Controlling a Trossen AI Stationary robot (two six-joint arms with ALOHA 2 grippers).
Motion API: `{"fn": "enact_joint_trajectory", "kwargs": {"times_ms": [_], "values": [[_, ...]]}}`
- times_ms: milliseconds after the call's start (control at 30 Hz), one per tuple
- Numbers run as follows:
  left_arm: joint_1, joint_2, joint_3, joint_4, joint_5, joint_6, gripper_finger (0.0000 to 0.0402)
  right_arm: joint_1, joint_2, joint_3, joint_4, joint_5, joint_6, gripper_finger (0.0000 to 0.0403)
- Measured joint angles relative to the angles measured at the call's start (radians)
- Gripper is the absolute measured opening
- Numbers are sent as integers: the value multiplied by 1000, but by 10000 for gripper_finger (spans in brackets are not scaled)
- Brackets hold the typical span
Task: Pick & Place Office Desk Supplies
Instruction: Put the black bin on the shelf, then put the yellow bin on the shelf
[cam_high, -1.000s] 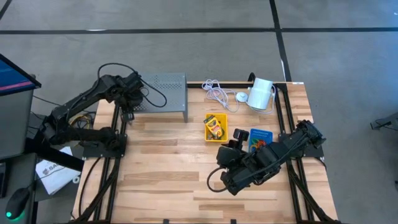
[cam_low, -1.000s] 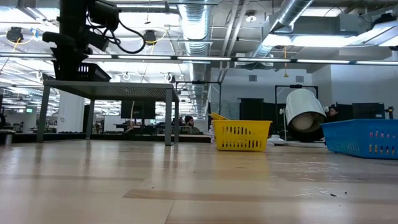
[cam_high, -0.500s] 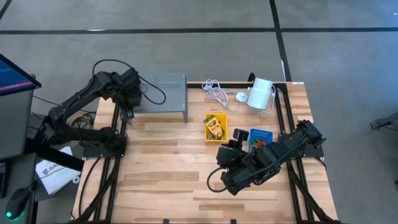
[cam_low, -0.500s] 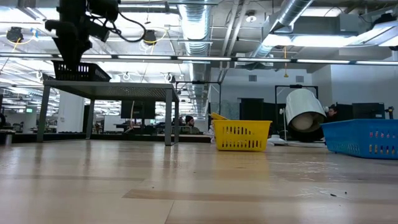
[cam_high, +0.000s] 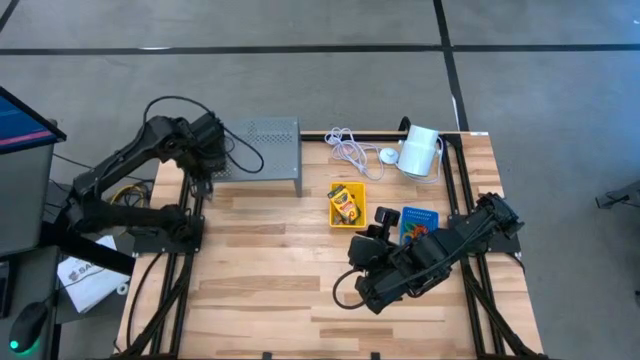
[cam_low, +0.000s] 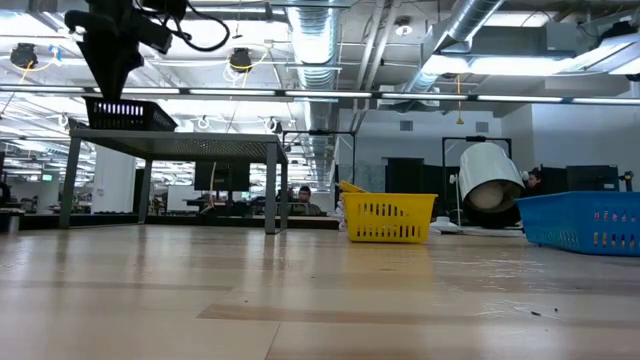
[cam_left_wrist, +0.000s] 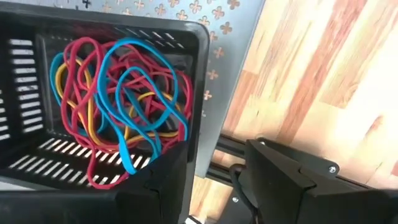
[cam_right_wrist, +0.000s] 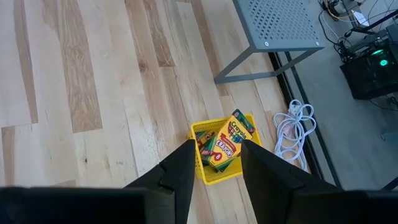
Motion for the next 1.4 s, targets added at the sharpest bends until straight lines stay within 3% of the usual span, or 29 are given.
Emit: {"fn": "enact_joint_trajectory", "kwargs": {"times_ms": [400, 767, 1100, 1400], "values": [[-23, -77, 139, 4, -17, -56, 159, -6, 0, 0, 0, 0, -1, 124], [-147, -92, 165, 42, -9, -140, 159, -6, 0, 0, 0, 0, -6, 124], [-323, -92, 164, 96, 0, -232, 159, -7, 0, 0, 0, 0, -9, 124], [-576, -92, 164, 259, 70, -371, 159, -6, 0, 0, 0, -3, -1, 124]]}}
